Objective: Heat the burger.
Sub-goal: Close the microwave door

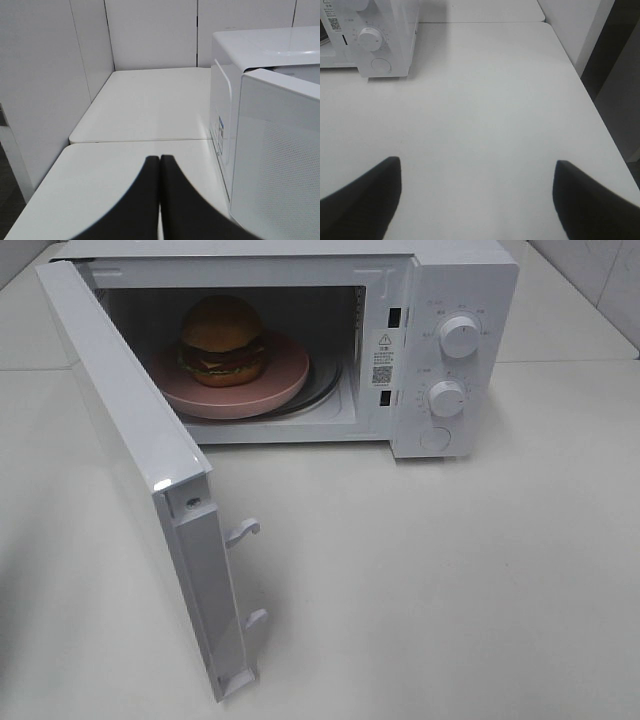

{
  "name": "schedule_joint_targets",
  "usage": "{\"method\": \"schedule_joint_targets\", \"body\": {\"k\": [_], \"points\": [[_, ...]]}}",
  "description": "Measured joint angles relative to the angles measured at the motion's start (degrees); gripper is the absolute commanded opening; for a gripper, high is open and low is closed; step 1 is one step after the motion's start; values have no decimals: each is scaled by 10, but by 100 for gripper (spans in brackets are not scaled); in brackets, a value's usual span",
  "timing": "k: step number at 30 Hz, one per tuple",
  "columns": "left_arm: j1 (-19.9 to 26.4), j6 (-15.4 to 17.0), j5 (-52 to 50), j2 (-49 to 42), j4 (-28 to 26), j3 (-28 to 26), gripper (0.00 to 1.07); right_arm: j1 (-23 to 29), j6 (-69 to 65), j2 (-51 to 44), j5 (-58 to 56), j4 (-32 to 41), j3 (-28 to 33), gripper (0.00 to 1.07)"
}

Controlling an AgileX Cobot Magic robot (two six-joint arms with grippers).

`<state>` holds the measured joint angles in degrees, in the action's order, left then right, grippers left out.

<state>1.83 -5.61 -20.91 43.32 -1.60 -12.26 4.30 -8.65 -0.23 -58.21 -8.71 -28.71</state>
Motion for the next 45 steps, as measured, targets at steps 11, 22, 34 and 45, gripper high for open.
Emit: {"method": "schedule_joint_targets", "body": {"k": [11,22,34,45], "points": [[0,145,-159,180,154,0,0,0,0,0,0,0,0,76],[0,246,-239,307,287,-44,0,0,0,0,0,0,0,76],[-72,241,-263,386,291,-85,0,0,0,0,0,0,0,76],[-142,187,-273,407,213,-93,0,0,0,0,0,0,0,76]]}}
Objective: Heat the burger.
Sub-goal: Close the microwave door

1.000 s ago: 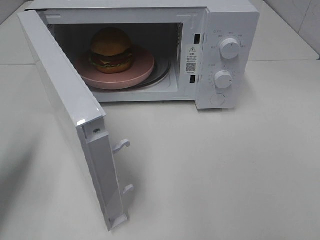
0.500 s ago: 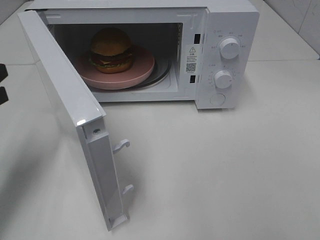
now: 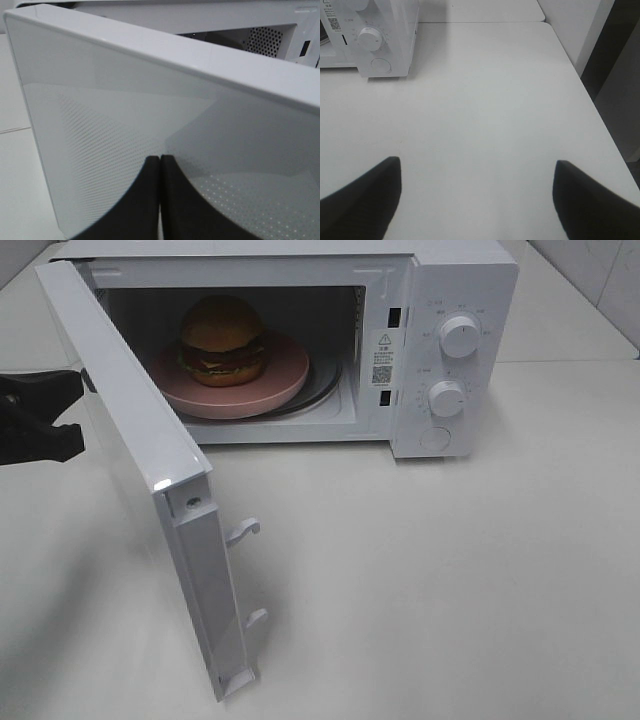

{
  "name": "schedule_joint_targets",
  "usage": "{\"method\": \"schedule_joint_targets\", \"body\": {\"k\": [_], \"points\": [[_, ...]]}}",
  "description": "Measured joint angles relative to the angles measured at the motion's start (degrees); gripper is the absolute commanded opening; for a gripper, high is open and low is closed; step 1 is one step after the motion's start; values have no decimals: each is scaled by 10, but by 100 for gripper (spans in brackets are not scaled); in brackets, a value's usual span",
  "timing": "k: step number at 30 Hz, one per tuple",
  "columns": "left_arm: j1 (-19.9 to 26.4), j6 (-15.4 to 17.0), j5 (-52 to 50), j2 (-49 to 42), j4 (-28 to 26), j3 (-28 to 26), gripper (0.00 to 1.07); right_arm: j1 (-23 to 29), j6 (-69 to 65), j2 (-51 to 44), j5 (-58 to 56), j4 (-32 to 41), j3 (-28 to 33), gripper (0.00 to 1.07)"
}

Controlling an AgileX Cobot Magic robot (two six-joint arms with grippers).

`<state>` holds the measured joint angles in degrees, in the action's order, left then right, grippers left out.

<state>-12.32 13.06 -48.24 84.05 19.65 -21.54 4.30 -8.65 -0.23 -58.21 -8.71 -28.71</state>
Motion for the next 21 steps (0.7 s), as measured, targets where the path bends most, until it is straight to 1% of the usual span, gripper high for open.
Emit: {"method": "schedule_joint_targets", "body": {"k": [7,10,12,13,15,16,18,20,21], "points": [[-3,0,-3,15,-5,-11,0,0,0,0,0,0,0,76],[-13,0,-3,23,-8,-17,0,0,0,0,0,0,0,76],[-33,0,-2,33,-15,-26,0,0,0,0,0,0,0,76],[-33,0,-2,33,-15,-26,0,0,0,0,0,0,0,76],[-61,-2,-2,50,-37,-47,0,0,0,0,0,0,0,76],[-61,-2,-2,50,-37,-47,0,0,0,0,0,0,0,76],[-81,-12,-2,66,-57,-67,0,0,0,0,0,0,0,76],[-88,-16,-2,72,-65,-72,0,0,0,0,0,0,0,76],[-101,-23,-2,83,-76,-83,0,0,0,0,0,0,0,76]]}}
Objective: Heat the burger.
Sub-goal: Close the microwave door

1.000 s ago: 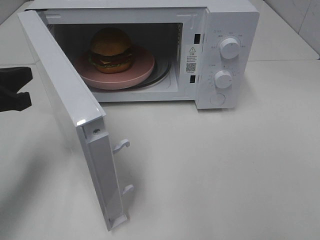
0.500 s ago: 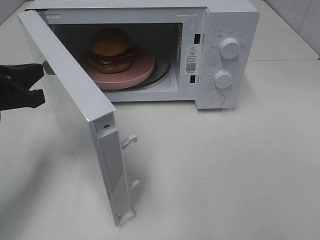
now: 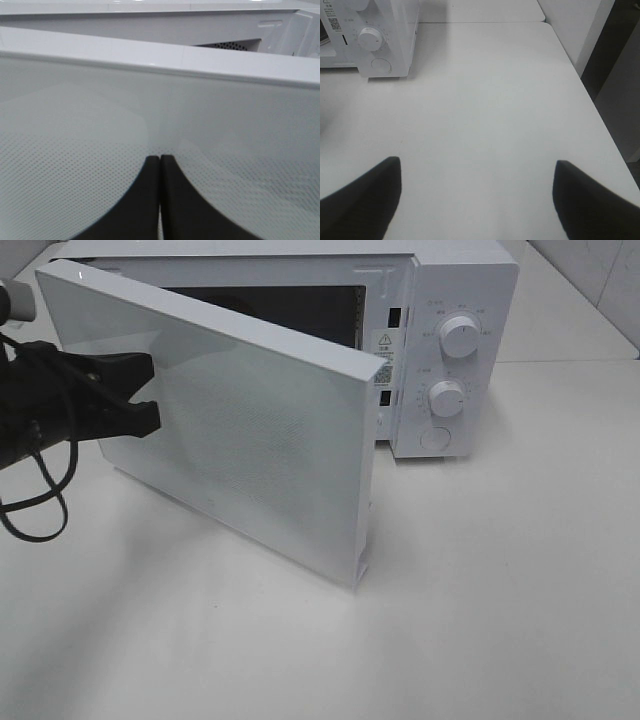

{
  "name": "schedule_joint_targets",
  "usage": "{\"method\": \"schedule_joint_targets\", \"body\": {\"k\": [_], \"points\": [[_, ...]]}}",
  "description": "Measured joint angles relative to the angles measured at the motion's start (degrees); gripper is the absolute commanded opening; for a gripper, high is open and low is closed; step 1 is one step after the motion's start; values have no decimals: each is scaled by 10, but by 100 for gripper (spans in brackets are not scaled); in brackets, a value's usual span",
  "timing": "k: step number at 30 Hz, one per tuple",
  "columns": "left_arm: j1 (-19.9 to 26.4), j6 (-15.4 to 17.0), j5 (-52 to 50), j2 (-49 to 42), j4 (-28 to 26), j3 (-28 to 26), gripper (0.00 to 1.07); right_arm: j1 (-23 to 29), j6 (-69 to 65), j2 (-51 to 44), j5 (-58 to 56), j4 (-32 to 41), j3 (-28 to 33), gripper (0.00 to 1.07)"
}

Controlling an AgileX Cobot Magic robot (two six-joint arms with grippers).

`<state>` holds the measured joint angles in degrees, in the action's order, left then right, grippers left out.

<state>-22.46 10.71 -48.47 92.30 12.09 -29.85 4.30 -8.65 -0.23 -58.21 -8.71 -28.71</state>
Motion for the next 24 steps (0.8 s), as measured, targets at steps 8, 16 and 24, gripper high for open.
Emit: {"method": "schedule_joint_targets", "body": {"k": [8,16,24], "points": [[-39,-7,0,40,-39,-42,0,0,0,0,0,0,0,76],[-80,-40,31,81,-75,-105,0,0,0,0,0,0,0,76],[-109,-53,63,123,-106,-180,0,0,0,0,0,0,0,76]]}}
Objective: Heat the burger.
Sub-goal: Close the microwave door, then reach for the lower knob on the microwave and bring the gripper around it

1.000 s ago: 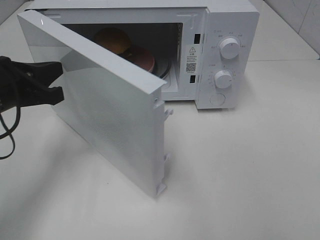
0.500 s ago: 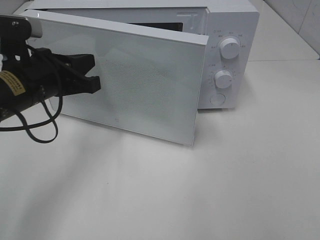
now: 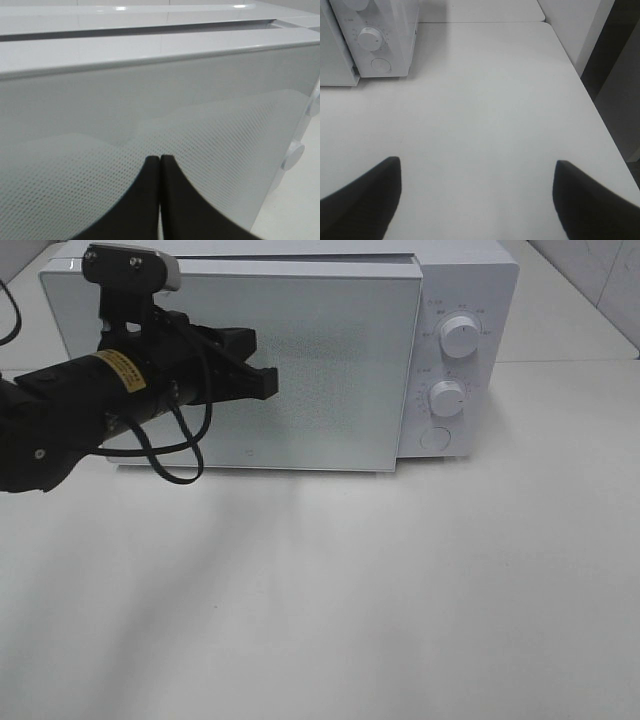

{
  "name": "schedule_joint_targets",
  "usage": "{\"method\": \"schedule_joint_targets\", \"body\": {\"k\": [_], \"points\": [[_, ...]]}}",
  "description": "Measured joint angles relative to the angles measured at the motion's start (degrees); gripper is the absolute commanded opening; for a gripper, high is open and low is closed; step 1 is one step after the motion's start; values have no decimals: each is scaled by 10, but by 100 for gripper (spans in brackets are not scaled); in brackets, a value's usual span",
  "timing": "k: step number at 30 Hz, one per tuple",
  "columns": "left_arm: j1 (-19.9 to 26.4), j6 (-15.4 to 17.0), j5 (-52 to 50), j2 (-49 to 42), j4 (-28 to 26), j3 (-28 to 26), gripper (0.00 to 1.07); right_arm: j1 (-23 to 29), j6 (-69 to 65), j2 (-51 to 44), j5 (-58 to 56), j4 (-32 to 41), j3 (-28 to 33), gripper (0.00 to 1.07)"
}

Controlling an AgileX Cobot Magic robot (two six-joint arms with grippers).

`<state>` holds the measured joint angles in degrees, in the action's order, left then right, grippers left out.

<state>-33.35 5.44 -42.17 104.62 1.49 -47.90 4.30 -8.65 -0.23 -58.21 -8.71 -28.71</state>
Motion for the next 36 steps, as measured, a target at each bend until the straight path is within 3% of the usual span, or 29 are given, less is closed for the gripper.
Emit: {"method": "schedule_joint_targets", "body": {"k": [14,28,32,36], "points": [[-48,-3,78,81,5,-138,0,0,0,0,0,0,0,76],[-74,-36,141,144,-11,-257,0,0,0,0,0,0,0,76],[-77,-77,163,151,-25,-278,0,-1,0,0,0,0,0,76],[-83,-94,170,151,-43,-282,0,-1,0,0,0,0,0,76]]}}
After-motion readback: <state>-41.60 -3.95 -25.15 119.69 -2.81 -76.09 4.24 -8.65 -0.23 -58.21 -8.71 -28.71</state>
